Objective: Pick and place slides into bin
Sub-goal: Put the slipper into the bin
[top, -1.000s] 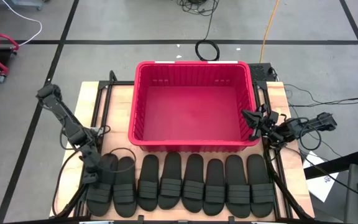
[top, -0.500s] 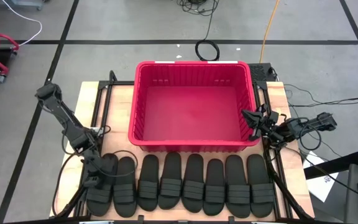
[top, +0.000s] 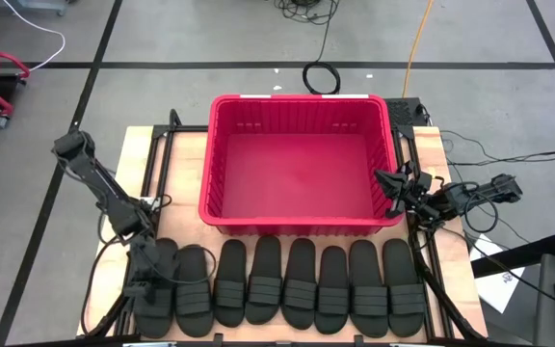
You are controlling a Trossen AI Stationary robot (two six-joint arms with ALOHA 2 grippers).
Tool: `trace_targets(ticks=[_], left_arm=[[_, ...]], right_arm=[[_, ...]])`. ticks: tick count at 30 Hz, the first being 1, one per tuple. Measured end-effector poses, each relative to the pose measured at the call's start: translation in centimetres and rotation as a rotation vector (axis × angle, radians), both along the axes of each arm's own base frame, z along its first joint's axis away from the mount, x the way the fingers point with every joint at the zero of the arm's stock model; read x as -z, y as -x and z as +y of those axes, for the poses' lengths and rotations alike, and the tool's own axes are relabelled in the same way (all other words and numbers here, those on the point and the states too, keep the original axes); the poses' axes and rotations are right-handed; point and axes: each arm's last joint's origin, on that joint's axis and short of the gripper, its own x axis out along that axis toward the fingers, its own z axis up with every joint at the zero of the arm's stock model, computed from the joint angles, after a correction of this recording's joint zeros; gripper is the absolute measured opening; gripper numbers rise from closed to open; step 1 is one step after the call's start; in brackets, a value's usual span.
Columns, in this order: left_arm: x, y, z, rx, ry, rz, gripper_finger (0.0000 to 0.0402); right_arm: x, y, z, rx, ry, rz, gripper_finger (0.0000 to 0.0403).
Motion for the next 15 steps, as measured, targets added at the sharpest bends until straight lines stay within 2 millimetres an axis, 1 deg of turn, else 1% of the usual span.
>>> trace_targets(ticks=[4, 6, 11, 15], left_arm=[[-1.6, -0.1, 0.0, -0.019, 0.029, -0.021, 0.0006], [-2.1, 0.1, 0.3, -0.029, -0.011, 0.016, 0.0006], [-1.6, 0.7, 1.3, -0.058, -0.177, 0.087, 0.0004], [-1.4, 0.8, 1.6, -0.087, -0.226, 0.076, 0.0003]], right_arm=[[0.0, 0.0, 0.0, 0.000, -0.001, 0.000, 0.0000], [0.0, 0.0, 0.0, 0.000, -0.001, 0.000, 0.0000], [0.0, 0.0, 0.0, 0.000, -0.001, -0.001, 0.0000], [0.0, 0.0, 0.0, -0.001, -0.002, -0.003, 0.0000]])
